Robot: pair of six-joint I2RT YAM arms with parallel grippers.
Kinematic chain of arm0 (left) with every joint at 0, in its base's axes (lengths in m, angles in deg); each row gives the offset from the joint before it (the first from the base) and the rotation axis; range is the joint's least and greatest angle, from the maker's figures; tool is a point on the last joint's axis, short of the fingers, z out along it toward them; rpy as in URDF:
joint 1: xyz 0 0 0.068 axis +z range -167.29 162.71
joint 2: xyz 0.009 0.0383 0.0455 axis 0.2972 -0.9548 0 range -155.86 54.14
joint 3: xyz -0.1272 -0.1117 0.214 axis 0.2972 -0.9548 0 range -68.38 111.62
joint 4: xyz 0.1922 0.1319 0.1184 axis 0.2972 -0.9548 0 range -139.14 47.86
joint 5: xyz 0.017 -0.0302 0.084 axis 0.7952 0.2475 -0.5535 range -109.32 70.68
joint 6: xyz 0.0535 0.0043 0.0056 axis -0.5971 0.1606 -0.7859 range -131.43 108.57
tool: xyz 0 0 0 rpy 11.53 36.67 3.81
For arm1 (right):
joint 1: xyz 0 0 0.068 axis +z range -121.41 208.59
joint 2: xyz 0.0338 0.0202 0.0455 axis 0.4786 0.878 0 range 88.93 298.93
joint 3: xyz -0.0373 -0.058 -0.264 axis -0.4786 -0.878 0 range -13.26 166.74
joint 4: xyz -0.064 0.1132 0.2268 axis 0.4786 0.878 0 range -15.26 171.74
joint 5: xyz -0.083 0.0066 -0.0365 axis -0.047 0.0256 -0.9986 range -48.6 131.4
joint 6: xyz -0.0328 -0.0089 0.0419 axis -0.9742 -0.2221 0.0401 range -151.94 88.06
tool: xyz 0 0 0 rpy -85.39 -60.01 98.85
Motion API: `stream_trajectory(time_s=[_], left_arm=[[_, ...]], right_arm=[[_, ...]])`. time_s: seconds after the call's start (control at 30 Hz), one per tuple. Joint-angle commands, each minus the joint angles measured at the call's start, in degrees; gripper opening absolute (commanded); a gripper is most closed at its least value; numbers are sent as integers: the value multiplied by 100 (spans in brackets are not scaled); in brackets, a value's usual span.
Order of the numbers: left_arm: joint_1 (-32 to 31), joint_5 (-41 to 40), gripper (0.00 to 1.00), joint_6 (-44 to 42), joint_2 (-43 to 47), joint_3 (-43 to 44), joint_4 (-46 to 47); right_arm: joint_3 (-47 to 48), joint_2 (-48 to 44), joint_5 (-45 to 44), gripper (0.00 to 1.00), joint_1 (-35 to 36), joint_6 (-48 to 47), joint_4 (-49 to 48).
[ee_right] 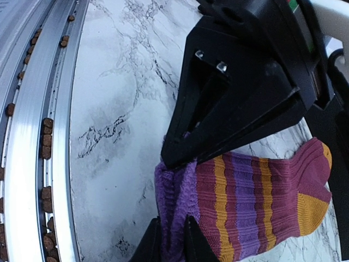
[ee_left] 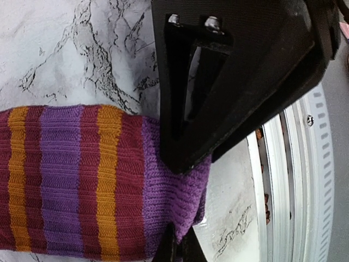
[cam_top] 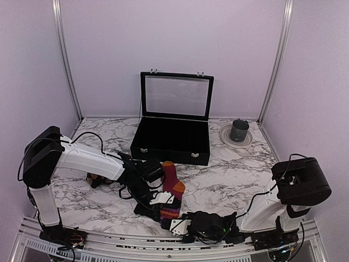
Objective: Roll the socks
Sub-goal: Pass from the left arm to the right
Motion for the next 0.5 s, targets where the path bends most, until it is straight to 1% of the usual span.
stream_trajectory(time_s=[0.0, 0.03, 0.07, 0.1, 0.13, 0.17, 0.23, 0.27, 0.33, 0.47], left_arm=[[24, 0, 13, -40, -21, 65, -172], [24, -31, 21, -17, 12, 33, -94], [31, -61, 32, 17, 63, -22, 10], [40, -94, 50, 49, 128, -86, 139], [46, -131, 59, 92, 217, -197, 316], [50, -165, 66, 117, 349, -335, 529], [51, -229, 76, 188, 658, -687, 1046], [51, -233, 78, 207, 819, -873, 1323], [51, -235, 78, 255, 1086, -1223, 1830], [50, -201, 77, 395, 1197, -1478, 2219]], right_arm=[[82, 46, -144, 5, 35, 181, -271], [54, 37, -124, 2, 33, 281, -280], [33, 16, -103, 0, 29, 436, -280], [4, -16, -76, 0, 28, 570, -272], [-33, -55, -37, 0, 30, 748, -256], [-76, -111, 19, 0, 14, 911, -209], [-149, -251, 165, 0, -34, 1284, -41], [-200, -347, 273, 0, -51, 1473, 50], [-344, -546, 473, 0, -133, 1903, 173], [-517, -897, 1044, 0, -368, 2629, 532]])
